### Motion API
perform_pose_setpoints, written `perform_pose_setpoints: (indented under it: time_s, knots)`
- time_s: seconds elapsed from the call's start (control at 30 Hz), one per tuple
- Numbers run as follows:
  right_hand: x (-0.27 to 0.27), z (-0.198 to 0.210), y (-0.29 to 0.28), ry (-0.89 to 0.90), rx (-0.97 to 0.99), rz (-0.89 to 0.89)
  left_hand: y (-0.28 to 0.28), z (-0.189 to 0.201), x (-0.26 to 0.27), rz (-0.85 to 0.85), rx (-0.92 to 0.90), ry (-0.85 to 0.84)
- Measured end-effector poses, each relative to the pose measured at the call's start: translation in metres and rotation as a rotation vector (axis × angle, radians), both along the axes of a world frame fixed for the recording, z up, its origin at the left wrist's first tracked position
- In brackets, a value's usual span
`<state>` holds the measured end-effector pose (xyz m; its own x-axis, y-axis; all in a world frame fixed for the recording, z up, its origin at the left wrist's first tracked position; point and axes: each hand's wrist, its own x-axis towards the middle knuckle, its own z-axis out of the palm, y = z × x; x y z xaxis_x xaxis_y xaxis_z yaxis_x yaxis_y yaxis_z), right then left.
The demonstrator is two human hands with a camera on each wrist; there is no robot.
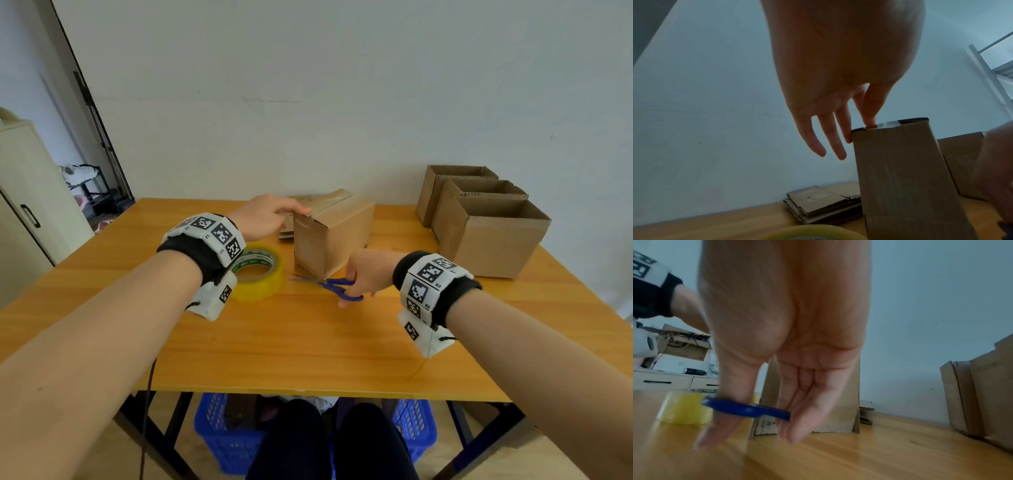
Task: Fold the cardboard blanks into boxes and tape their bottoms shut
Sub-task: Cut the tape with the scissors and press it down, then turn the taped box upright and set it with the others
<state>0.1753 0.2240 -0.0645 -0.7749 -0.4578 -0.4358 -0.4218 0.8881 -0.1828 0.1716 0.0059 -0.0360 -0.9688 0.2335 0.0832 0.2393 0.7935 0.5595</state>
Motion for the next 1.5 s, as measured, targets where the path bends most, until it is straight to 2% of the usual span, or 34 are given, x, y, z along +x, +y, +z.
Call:
perform_pose_setpoints:
  time_s: [0.13,0.27,0.33,0.4,0.7,0.93,1.23,1.33,1.5]
  knots:
    - [-0.006,-0.002,0.004,0.197,0.030,0.068,0.012,-0.002,0.001,0.036,-0.050,0.103]
    - [-0.008,-0.006,0.005,0.294,0.004,0.050,0.024,-0.007,0.004,0.108,-0.153,0.182]
    - [-0.008,-0.008,0.003,0.285,0.016,0.039,0.031,-0.006,0.005,0.145,-0.250,0.216]
    - [-0.008,-0.012,0.002,0.257,0.032,0.050,0.035,-0.005,0.002,0.159,-0.271,0.223]
    - [-0.007,-0.017,0.007,0.238,-0.106,0.111,0.026,-0.007,-0.007,0.082,-0.145,0.191]
    - [-0.005,-0.025,0.006,0.255,-0.086,0.110,0.024,-0.010,0.000,0.034,-0.137,0.216]
    - [-0.005,-0.028,0.011,0.227,-0.163,0.149,0.019,-0.014,-0.001,0.053,-0.432,0.322]
    - [-0.005,-0.016,0.013,0.370,-0.339,0.117,0.021,-0.017,-0.001,0.010,-0.434,0.283]
    - [-0.012,0.001,0.005,0.898,-0.562,0.015,0.025,-0.020,0.002,0.023,-0.276,0.170]
